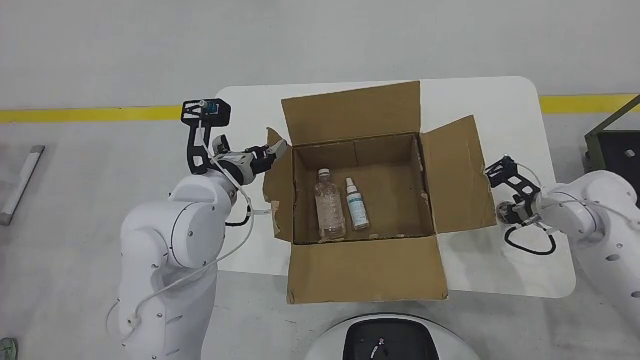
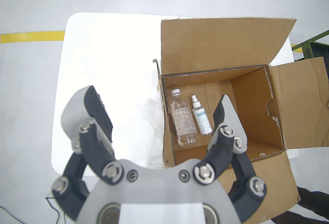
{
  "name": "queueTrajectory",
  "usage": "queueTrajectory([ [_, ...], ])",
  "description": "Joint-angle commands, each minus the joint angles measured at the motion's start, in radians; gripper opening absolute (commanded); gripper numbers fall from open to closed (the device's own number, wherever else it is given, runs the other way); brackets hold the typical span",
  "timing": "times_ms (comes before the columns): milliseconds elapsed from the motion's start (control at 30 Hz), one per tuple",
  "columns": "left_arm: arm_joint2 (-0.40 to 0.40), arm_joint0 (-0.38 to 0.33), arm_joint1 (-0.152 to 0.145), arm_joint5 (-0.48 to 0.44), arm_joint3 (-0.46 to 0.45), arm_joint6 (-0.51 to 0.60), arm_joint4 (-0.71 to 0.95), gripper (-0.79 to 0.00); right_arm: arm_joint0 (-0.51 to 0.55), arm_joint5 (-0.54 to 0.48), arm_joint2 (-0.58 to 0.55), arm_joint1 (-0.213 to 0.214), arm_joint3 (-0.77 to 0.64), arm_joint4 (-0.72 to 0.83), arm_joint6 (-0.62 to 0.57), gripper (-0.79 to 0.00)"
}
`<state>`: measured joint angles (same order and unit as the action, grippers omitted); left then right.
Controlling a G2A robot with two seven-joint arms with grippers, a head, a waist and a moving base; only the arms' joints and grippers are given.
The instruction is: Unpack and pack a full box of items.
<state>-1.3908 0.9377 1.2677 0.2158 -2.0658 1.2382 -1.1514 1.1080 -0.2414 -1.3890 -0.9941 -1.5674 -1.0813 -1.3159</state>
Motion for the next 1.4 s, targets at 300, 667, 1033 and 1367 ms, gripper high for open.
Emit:
queueTrajectory([
  [300, 0.0, 0.0, 0.0, 0.0, 0.0, 0.0, 0.0, 0.0, -0.015, 0.015, 0.024, -0.001, 0.02, -0.003, 0.005, -0.449],
  [667, 0.0, 0.0, 0.0, 0.0, 0.0, 0.0, 0.0, 0.0, -0.025, 0.025, 0.029, 0.001, 0.026, -0.004, 0.002, -0.459],
  [1033, 0.0, 0.0, 0.0, 0.0, 0.0, 0.0, 0.0, 0.0, -0.039, 0.029, 0.048, 0.0, 0.05, -0.008, 0.006, -0.489],
  [1367, 0.0, 0.0, 0.0, 0.0, 0.0, 0.0, 0.0, 0.0, -0.043, 0.031, 0.056, 0.001, 0.06, -0.007, 0.008, -0.727],
])
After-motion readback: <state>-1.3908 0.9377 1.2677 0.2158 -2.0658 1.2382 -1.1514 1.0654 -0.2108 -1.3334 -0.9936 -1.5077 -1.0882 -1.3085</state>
